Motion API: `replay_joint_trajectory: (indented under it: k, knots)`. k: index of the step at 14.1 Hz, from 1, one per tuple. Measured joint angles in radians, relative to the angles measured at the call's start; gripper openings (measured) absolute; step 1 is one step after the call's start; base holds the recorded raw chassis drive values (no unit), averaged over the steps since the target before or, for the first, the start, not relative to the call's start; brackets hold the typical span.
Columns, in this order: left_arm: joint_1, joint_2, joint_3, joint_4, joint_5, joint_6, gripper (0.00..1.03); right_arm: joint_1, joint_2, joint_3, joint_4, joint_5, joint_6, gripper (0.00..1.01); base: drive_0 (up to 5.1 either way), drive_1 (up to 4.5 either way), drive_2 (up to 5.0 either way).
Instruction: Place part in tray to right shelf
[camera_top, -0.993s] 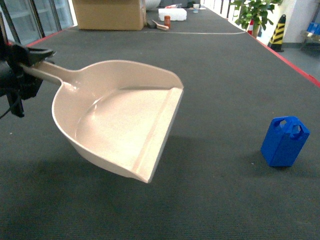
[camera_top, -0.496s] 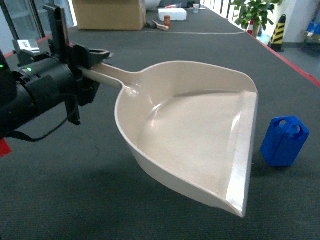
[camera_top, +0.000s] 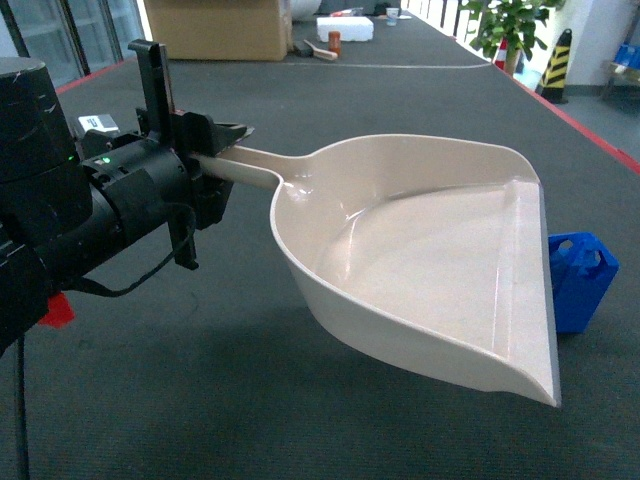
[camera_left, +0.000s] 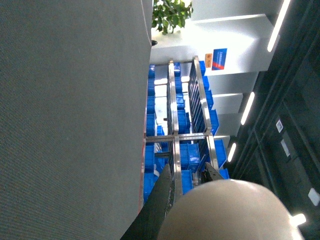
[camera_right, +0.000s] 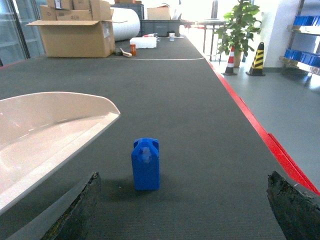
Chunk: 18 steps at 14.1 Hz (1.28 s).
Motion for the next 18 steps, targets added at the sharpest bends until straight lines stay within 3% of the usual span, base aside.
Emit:
replay_joint_trajectory:
  k: [1, 2, 3, 4, 5, 6, 7, 8, 9, 10, 12, 15, 18]
  knots:
    - [-0.005, 0.0, 0.0, 0.0, 0.0, 0.0, 0.13, 0.0, 0.0, 0.0, 0.0, 0.0, 0.0, 0.98, 0.0, 0.0, 0.0]
    - [-0.005, 0.0, 0.0, 0.0, 0.0, 0.0, 0.13, 0.016, 0.027, 0.027, -0.099, 0.069, -0.002, 0.98, 0.0, 0.0, 0.0]
    - [-0.004, 0.0, -0.001, 0.0, 0.0, 0.0, 0.13, -0.026, 0.213, 0.09, -0.183, 0.151, -0.026, 0.98, 0.0, 0.0, 0.0]
    - [-0.003, -0.003, -0.002, 0.0, 0.0, -0.002, 0.13, -0.168, 0.372, 0.093, -0.093, 0.109, -0.062, 0.98, 0.0, 0.0, 0.0]
    - [-0.002, -0.003, -0.002, -0.001, -0.002, -0.002, 0.13, -0.283, 0.525, 0.093, 0.043, 0.008, -0.11, 0.98, 0.0, 0.0, 0.0]
    - [-0.002, -0.004, -0.002, 0.0, 0.0, -0.003, 0.13, -0.355, 0.725, 0.11, 0.2, -0.098, -0.172, 0.98, 0.0, 0.0, 0.0]
    - [-0.002, -0.005, -0.002, 0.0, 0.0, -0.003, 0.13, -0.359, 0.908, 0.14, 0.323, -0.161, -0.217, 0.98, 0.0, 0.0, 0.0]
    - [-0.002, -0.005, -0.002, 0.0, 0.0, -0.003, 0.13, -0.332, 1.093, 0.19, 0.447, -0.193, -0.26, 0.98, 0.0, 0.0, 0.0]
    - [-0.002, -0.005, -0.002, 0.0, 0.0, -0.003, 0.13, -0.294, 1.232, 0.241, 0.526, -0.219, -0.276, 0.98, 0.0, 0.0, 0.0]
    - [-0.002, -0.005, -0.002, 0.0, 0.0, -0.003, 0.13, -0.253, 1.35, 0.297, 0.568, -0.246, -0.286, 0.98, 0.0, 0.0, 0.0]
    - [-0.002, -0.005, -0.002, 0.0, 0.0, -0.003, 0.13, -0.176, 1.554, 0.412, 0.585, -0.249, -0.289, 0.98, 0.0, 0.0, 0.0]
    - [-0.002, -0.005, -0.002, 0.0, 0.0, -0.003, 0.13, -0.108, 1.732, 0.56, 0.619, -0.239, -0.253, 0.98, 0.0, 0.0, 0.0]
    - [-0.002, -0.005, -0.002, 0.0, 0.0, -0.003, 0.13, -0.023, 1.882, 0.69, 0.634, -0.196, -0.193, 0.98, 0.0, 0.0, 0.0]
